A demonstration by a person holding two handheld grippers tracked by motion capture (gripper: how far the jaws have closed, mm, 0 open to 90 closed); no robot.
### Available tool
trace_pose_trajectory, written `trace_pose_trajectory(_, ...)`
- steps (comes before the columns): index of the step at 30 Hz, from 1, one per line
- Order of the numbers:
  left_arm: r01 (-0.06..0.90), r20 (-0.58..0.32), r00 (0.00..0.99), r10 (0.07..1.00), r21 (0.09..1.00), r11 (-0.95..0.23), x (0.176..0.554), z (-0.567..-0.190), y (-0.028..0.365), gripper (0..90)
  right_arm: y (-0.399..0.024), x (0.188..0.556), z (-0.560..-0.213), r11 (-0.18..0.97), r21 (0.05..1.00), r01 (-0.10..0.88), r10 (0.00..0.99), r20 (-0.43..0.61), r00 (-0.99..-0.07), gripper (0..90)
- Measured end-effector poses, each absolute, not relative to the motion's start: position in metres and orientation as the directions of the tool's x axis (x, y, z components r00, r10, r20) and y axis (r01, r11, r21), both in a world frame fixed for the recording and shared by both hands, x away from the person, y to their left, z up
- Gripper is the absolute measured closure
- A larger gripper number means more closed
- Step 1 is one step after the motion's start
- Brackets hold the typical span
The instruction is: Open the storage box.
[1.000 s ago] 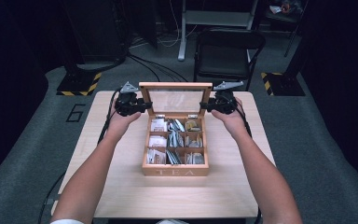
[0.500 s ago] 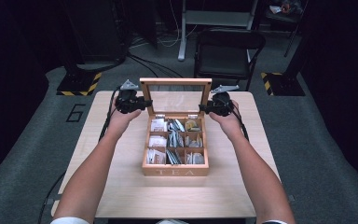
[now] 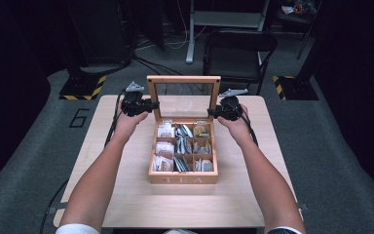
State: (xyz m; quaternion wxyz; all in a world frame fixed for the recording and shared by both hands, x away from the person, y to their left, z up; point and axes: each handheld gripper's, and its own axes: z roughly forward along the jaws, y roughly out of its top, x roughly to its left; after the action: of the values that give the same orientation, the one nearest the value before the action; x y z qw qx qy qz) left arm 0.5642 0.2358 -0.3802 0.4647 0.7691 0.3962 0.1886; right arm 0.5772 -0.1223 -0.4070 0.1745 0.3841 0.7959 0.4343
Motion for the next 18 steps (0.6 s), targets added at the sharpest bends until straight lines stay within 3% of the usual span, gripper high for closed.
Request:
trace_pose_trajectory(8,0.480,-0.121,0.620,0.775,0.840,-0.253,0.572,-0.390,0.240,63.0,-0.125,0.582,-0.407,0.319,0.824,0.468,0.757,0.075,-0.649,64.5)
trace_pose_trajectory(18,0.494,-0.112,0.599,0.793,0.831,-0.255,0.577,-0.399,0.236,64.0,-0.122,0.586,-0.406,0.308,0.811,0.497,0.777,0.087,-0.623,65.1)
